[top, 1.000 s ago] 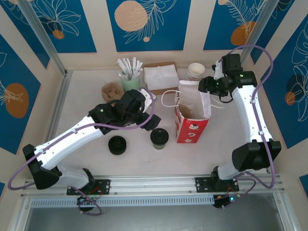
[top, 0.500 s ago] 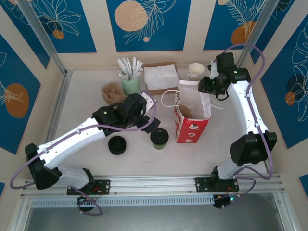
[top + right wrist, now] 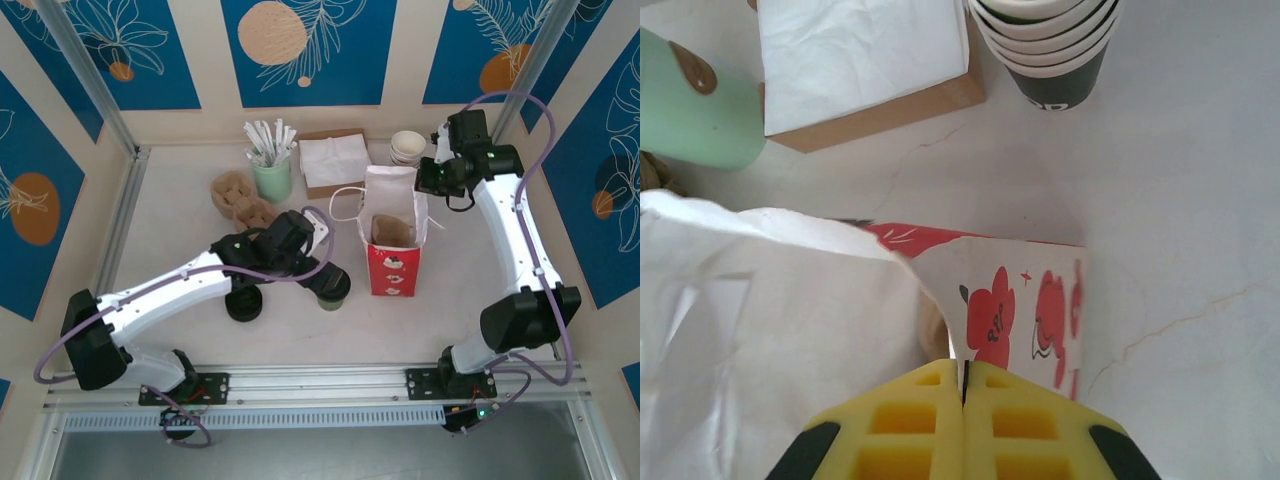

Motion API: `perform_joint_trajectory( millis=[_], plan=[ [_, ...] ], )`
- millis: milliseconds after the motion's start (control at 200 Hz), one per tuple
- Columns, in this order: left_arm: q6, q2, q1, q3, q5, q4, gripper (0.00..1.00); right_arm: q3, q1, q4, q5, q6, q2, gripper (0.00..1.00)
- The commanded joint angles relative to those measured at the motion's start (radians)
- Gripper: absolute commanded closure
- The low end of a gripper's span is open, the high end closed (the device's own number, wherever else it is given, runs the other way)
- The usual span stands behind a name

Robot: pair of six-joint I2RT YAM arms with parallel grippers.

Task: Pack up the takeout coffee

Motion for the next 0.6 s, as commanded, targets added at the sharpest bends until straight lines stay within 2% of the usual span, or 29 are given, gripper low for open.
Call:
perform_joint_trajectory(
  millis=[0,240,595],
  plan=[
    [-0.038,0.029,-0.027,-0.035,-0.004,0.065,0.01,-0.014,0.001,-0.013,0.033,0.053,-0.061,1.00],
    [-0.038,0.068,-0.065,-0.079,0.018,0.139,0.01,-0.039,-0.003,-0.021,0.041,0.096,-0.095,1.00],
    [-0.070,0.117,-0.131,-0.071,-0.128,0.114,0.01,-0.035,-0.021,-0.033,0.030,0.124,-0.099,1.00]
  ],
)
